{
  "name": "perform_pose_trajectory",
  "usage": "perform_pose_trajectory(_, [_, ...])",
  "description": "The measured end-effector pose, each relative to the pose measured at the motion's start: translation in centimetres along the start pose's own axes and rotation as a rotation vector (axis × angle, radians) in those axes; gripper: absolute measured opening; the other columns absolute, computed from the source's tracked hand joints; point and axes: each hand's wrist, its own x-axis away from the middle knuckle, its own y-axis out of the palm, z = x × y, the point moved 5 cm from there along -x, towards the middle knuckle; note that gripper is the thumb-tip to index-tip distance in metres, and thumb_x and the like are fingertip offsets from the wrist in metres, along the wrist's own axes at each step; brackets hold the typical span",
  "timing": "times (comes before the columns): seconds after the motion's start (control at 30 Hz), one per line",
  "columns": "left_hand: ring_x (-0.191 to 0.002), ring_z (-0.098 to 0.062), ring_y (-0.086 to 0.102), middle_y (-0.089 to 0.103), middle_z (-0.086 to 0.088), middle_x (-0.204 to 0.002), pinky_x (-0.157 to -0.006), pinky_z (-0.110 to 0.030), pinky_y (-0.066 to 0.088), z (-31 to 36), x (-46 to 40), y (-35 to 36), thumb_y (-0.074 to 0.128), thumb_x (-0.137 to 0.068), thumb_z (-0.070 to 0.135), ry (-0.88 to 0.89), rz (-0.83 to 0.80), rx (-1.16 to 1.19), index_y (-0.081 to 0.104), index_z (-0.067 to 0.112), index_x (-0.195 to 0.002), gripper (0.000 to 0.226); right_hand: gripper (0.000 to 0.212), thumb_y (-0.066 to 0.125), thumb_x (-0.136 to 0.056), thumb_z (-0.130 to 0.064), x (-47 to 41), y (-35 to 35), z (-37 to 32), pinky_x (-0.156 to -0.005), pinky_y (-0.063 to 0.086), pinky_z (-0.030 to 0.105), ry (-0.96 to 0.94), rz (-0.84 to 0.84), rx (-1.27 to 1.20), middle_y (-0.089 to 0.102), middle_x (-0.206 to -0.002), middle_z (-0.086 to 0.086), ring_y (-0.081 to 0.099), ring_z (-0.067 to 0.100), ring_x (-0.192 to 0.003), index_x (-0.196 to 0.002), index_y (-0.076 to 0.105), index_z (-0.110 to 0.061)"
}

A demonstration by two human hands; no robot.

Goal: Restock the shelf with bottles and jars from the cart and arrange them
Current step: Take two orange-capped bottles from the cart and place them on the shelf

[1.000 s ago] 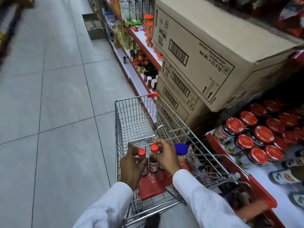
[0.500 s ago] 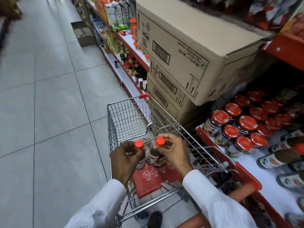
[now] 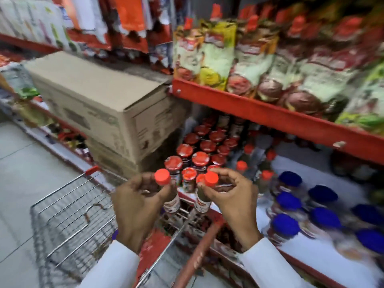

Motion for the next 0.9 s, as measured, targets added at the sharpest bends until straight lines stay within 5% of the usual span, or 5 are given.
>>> perform_pose_trajectory(0.13, [-0.06, -0.005, 0.07, 0.076, 0.007, -0.065, -0.062, -0.025, 0.057, 0.3, -0.4, 7.0, 0.087, -0.053, 0.043, -0.019, -0.152, 0.095, 0.076, 0.019, -0.076, 0.035, 0.032, 0.088, -0.06, -0.012, -0.6, -5.4, 1.6, -0.063, 0.051, 0.007, 0.024, 0.206, 0.03, 0.074, -0.07, -0.017, 0.069, -0.005, -0.067, -0.087, 0.075, -0.022])
perform_pose_trajectory(0.23, [-0.06, -0.002, 0.07, 0.076, 0.007, -0.065, -0.062, -0.021, 0.055, 0.3, -0.3, 11.5, 0.091, -0.06, 0.024, 0.006, -0.235, 0.072, 0.077, 0.017, -0.078, 0.023, 0.032, 0.088, -0.061, -0.014, -0.8, -7.9, 3.3, -0.061, 0.049, 0.004, 0.059, 0.312, 0.074, 0.07, -0.064, -0.027, 0.068, -0.007, -0.066, -0.086, 0.073, -0.026])
perform_pose_trajectory(0.47, [-0.065, 0.0, 0.068, 0.075, 0.008, -0.068, -0.071, -0.031, 0.059, -2.4, 0.6, 19.2, 0.088, -0.062, 0.025, -0.018, -0.38, -0.035, 0.075, 0.017, -0.077, 0.021, 0.03, 0.085, -0.064, -0.011, -1.5, -9.8, 8.9, -0.069, 0.057, 0.019, 0.2, 0.413, 0.199, 0.076, -0.079, -0.008, 0.07, 0.001, -0.071, -0.091, 0.074, -0.019])
perform_pose_trajectory(0.63, [-0.066, -0.003, 0.071, 0.077, 0.007, -0.073, -0.069, -0.031, 0.06, -4.1, 1.4, 21.6, 0.088, -0.064, 0.021, -0.052, -0.444, -0.056, 0.076, 0.015, -0.08, 0.021, 0.031, 0.086, -0.065, -0.008, -1.4, -9.9, 11.2, -0.064, 0.048, 0.002, 0.277, 0.423, 0.223, 0.075, -0.083, -0.003, 0.068, 0.0, -0.072, -0.093, 0.074, -0.014])
perform_pose_trajectory(0.9, [-0.066, 0.003, 0.068, 0.073, 0.012, -0.071, -0.065, -0.014, 0.054, -4.6, 1.8, 22.4, 0.089, -0.066, 0.029, -0.02, -0.455, -0.079, 0.073, 0.019, -0.082, 0.025, 0.037, 0.086, -0.068, -0.02, -1.8, -9.2, 12.2, -0.076, 0.06, 0.026, 0.322, 0.391, 0.241, 0.076, -0.092, -0.006, 0.07, 0.005, -0.081, -0.102, 0.07, -0.02])
